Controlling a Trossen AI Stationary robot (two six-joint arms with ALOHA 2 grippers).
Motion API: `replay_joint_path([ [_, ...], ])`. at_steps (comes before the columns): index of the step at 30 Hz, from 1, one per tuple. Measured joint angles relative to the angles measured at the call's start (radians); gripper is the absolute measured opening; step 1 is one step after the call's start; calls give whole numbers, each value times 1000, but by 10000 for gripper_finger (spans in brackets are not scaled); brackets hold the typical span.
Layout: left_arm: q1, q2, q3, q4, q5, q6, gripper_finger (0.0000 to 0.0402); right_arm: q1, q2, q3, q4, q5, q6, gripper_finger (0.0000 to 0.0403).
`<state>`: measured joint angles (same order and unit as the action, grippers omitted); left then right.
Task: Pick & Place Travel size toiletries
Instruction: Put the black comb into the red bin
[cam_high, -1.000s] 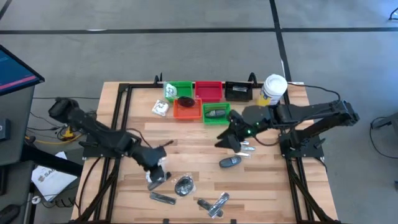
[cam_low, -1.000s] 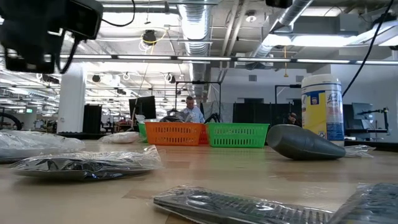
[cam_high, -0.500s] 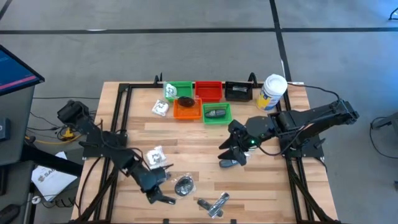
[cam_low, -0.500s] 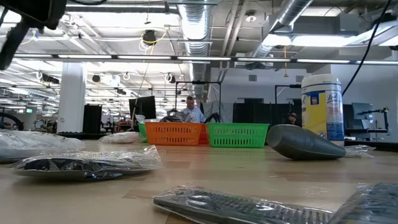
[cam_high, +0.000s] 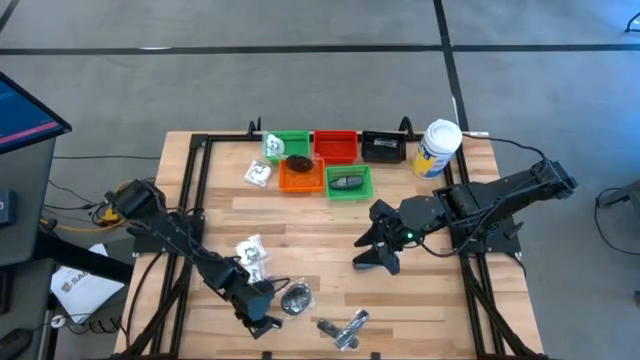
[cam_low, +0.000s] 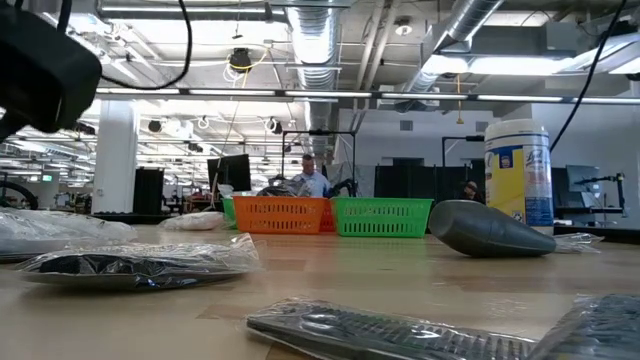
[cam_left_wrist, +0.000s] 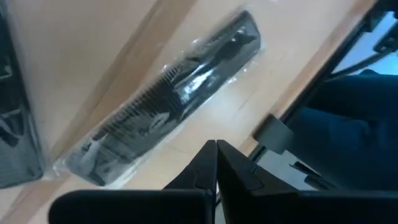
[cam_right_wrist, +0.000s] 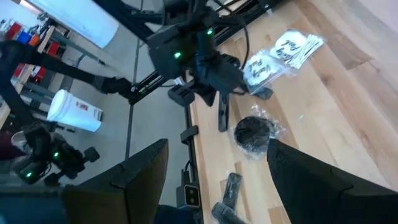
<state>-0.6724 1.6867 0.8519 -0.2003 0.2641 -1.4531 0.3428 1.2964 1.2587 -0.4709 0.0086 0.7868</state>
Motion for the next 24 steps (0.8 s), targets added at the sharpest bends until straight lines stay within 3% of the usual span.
replay_joint_path([
  [9, 63, 48, 0, -5, 25, 14, 0, 13, 0, 0, 1, 13, 21, 265],
  [20, 193, 48, 0, -80, 27, 98, 0, 36, 0, 0, 8, 45, 27, 265],
  [24, 191, 5, 4, -88, 19, 110, 0, 35, 0, 0, 8, 45, 50, 265],
])
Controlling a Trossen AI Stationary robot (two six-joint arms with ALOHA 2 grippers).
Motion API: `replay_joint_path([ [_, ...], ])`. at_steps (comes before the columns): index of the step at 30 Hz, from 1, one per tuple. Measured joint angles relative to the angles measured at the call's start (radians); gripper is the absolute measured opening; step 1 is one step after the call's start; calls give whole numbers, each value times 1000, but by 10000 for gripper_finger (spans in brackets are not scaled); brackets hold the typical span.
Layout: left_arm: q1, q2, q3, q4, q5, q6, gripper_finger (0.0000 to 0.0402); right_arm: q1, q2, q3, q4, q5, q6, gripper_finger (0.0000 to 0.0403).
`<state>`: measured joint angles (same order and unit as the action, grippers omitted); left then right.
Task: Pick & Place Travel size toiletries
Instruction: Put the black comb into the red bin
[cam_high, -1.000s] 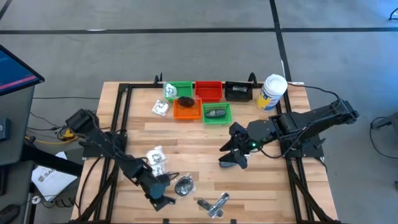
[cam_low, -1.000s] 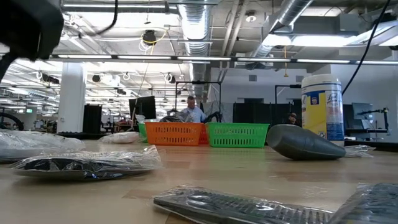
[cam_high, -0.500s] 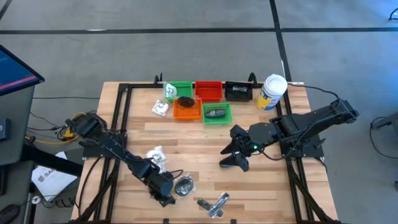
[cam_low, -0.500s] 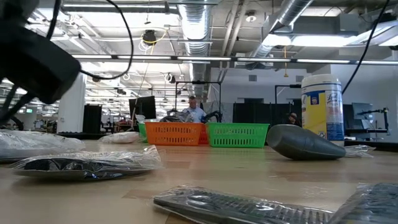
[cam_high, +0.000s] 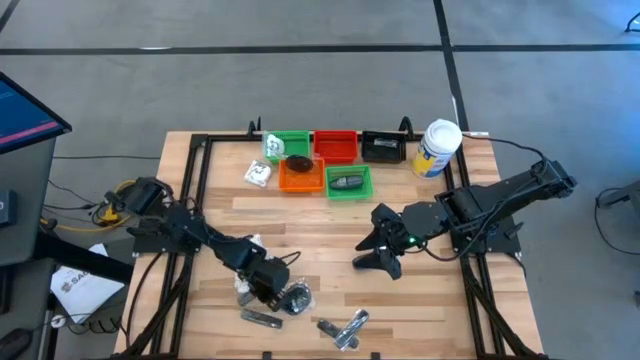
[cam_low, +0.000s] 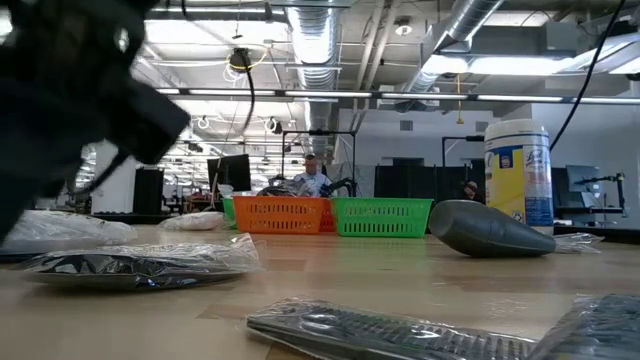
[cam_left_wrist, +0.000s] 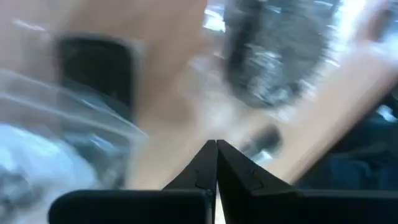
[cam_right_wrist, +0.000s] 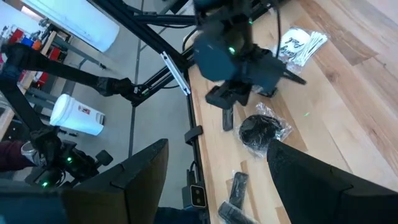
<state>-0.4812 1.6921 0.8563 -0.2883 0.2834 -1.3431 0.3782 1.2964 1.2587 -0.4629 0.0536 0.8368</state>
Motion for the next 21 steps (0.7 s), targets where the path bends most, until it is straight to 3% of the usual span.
replay_joint_path([
  [4, -48, -62, 22, -63, -59, -12, 0, 7, 0, 0, 0, 0, 2, 265],
  [11, -88, -82, 22, -262, -73, -79, 0, 8, 0, 0, 3, 21, 1, 265],
  [21, -155, -57, 21, -122, -25, -111, 0, 8, 1, 0, 6, 30, 2, 265],
])
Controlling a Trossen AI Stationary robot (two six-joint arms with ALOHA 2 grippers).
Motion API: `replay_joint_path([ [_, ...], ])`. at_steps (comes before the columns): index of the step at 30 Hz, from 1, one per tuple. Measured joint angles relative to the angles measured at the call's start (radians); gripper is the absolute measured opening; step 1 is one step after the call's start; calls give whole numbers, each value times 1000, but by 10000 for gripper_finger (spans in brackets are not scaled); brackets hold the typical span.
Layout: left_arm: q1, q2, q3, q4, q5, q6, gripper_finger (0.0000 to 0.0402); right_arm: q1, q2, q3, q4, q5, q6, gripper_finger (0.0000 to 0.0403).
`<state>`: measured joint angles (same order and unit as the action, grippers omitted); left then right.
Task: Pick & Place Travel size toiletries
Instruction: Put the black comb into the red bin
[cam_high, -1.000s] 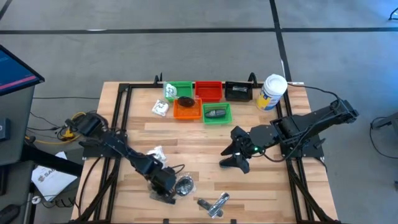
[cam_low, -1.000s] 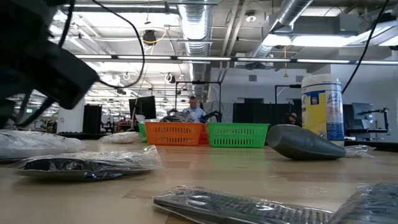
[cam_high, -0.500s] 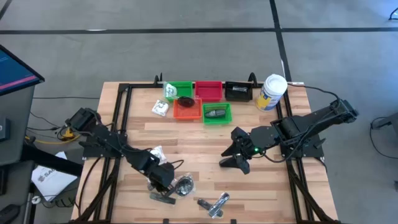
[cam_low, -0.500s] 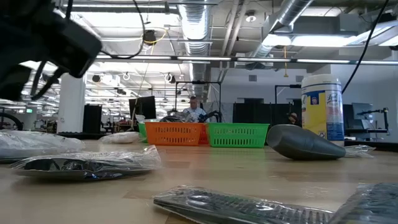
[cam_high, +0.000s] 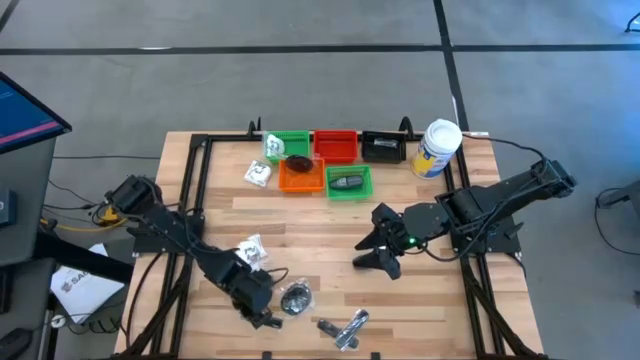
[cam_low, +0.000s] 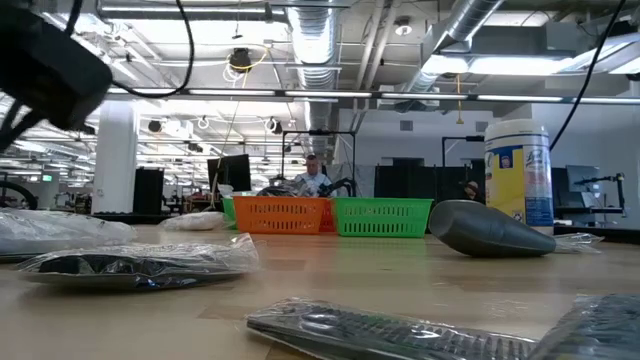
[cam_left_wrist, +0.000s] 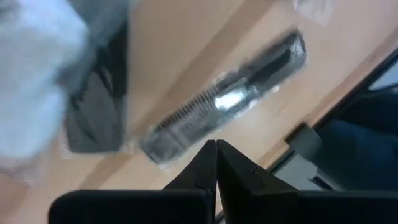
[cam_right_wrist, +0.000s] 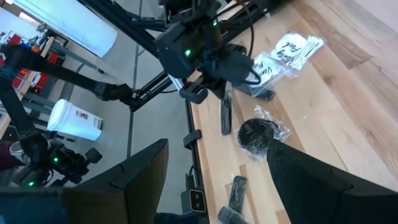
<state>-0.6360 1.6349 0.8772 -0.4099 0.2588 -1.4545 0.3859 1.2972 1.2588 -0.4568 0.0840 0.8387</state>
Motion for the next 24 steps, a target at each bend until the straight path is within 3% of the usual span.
replay_joint_path([
  [17, -20, 27, 1, 39, 2, -17, 0, -9, 0, 0, 0, 0, 0, 265],
  [24, -37, 52, 16, 72, -73, -5, 0, -8, 1, 0, 1, 0, 0, 265],
])
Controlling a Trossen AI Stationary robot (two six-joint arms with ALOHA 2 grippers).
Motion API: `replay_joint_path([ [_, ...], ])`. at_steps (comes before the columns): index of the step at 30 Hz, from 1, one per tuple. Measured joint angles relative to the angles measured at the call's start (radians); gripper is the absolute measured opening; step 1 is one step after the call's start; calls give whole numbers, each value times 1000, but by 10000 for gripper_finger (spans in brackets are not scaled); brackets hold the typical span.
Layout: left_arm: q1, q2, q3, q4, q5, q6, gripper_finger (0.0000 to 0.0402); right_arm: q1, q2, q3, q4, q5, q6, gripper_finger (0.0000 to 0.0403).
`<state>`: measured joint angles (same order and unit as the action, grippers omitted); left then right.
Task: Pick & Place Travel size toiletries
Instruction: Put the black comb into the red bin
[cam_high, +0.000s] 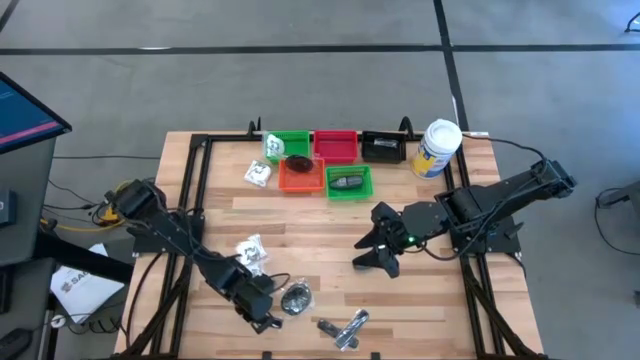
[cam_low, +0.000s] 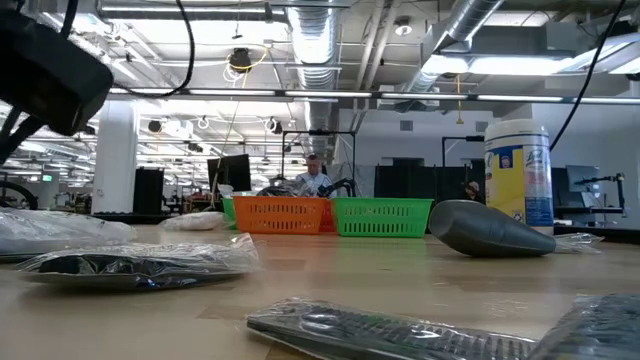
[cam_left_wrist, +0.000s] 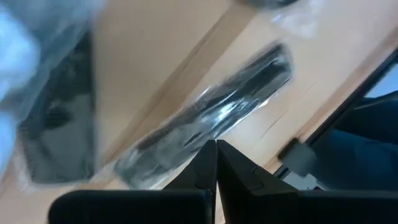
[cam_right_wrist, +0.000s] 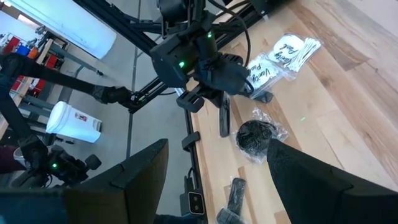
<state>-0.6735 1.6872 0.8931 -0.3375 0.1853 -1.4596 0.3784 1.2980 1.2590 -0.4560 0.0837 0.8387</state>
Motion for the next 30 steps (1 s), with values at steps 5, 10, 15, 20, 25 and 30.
replay_joint_path([
  [5, 2, 64, 29, 6, 19, 20, 0, 1, 0, 0, 0, 0, 0, 265],
  [10, 3, 114, 49, 24, 59, 21, 0, 1, 0, 0, 0, 0, 0, 265],
  [15, 46, 123, 49, 14, 60, 15, 0, 1, 0, 0, 0, 0, 0, 265],
  [20, 121, 124, 47, 2, 35, 43, 0, 1, 0, 0, 1, 0, 0, 265],
  [25, 192, 124, 46, -14, 31, 114, 0, 1, 0, 0, 0, 0, 0, 265],
  [30, 259, 126, 46, -18, 32, 192, 0, 1, 0, 0, 1, 0, 0, 265],
])
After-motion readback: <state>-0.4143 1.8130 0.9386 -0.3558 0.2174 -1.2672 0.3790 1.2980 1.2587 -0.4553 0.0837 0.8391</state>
